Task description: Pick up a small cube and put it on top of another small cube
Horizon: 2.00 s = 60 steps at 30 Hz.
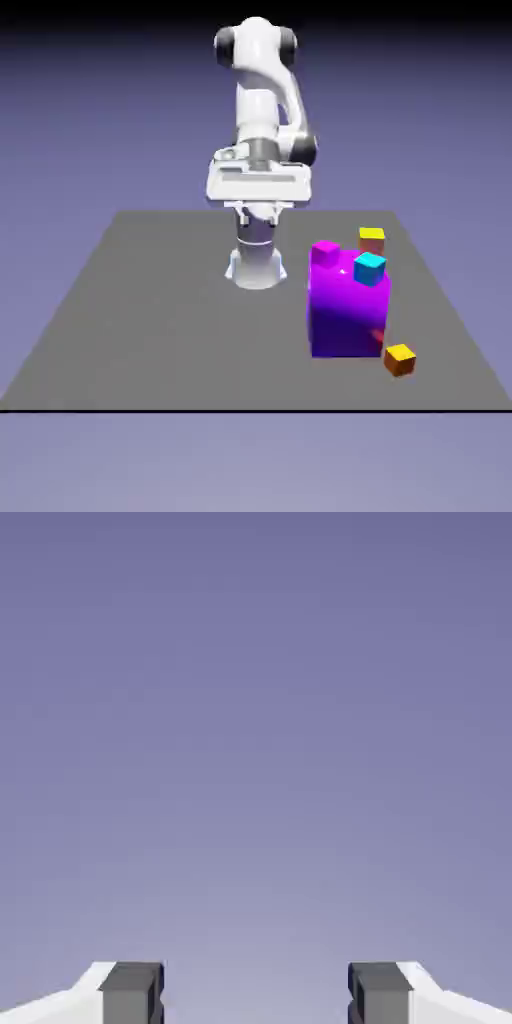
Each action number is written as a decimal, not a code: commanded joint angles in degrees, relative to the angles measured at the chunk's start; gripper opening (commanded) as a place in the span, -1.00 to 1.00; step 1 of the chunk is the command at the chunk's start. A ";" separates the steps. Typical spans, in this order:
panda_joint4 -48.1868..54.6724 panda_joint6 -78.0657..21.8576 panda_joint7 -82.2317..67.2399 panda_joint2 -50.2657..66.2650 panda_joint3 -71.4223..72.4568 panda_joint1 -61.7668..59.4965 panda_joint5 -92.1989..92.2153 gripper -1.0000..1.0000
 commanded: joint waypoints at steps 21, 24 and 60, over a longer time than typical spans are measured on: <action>35.92 -40.46 16.61 43.61 23.48 -1.72 -12.82 0.00; 41.06 -46.24 18.99 49.84 26.83 -1.96 -14.65 0.00; 78.18 -88.20 34.66 95.29 52.19 -1.89 -26.57 -1.00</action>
